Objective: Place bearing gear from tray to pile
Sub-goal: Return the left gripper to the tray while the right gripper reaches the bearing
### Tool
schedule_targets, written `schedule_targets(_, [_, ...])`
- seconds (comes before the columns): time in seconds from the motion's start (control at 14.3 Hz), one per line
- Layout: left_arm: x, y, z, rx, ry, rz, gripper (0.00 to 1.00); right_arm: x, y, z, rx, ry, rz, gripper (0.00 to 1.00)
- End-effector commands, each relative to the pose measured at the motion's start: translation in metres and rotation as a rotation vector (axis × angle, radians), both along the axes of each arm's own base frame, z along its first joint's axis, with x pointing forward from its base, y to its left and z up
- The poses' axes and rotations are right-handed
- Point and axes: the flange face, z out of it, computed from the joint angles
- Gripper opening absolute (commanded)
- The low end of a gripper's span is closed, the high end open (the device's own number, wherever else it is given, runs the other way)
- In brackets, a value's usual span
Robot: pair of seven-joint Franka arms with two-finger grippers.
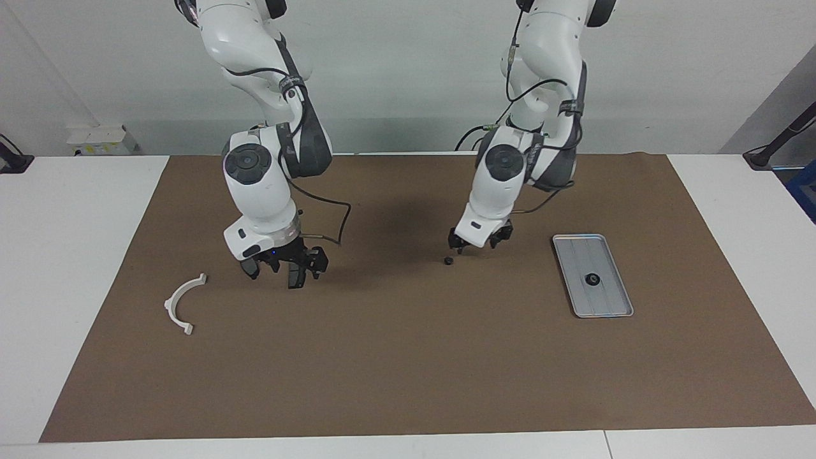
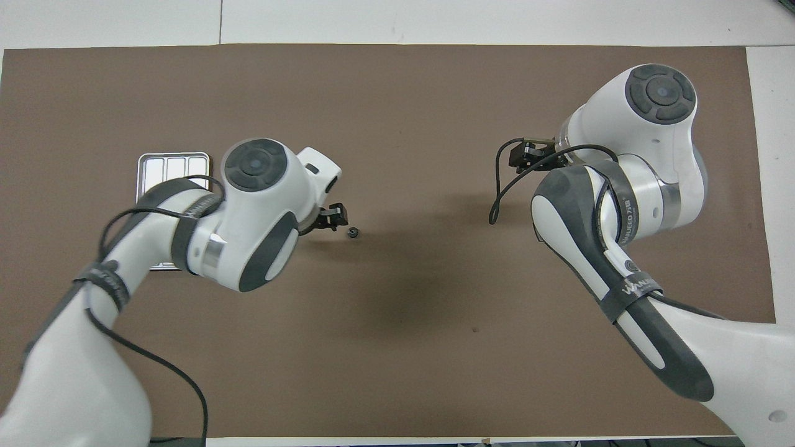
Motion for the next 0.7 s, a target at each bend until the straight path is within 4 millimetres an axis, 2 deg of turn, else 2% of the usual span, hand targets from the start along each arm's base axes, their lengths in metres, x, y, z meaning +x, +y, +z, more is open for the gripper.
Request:
schedule_targets(0.0, [0.022, 0.088, 0.027, -0.008, -0.006, -0.035, 1.0, -0.003, 0.02, 0.0, 0.009, -0.011, -0.016, 1.0])
schedule_targets(0.07, [0.029, 0.116, 0.027, -0.015, -0.011, -0.056, 1.0, -0.006, 0.035, 0.001, 0.014, -0.022, -0.056, 1.0])
schedule_targets(0.14, [0.037, 0.151, 0.026, -0.021, -0.016, -0.066, 1.0, -0.012, 0.058, 0.001, 0.018, -0.026, -0.085, 1.0])
schedule_targets(0.28, [0.043, 0.194, 0.017, -0.03, -0.07, -0.084, 1.0, -0.025, 0.099, -0.003, 0.023, -0.025, -0.139, 1.0])
schedule_targets(0.35, [0.043, 0.209, 0.008, -0.03, -0.107, -0.066, 1.0, -0.033, 0.123, -0.005, 0.024, -0.022, -0.163, 1.0])
schedule_targets(0.63, [0.05, 0.212, -0.034, -0.034, -0.169, -0.055, 1.0, -0.063, 0.2, -0.011, 0.03, -0.016, -0.251, 0.99])
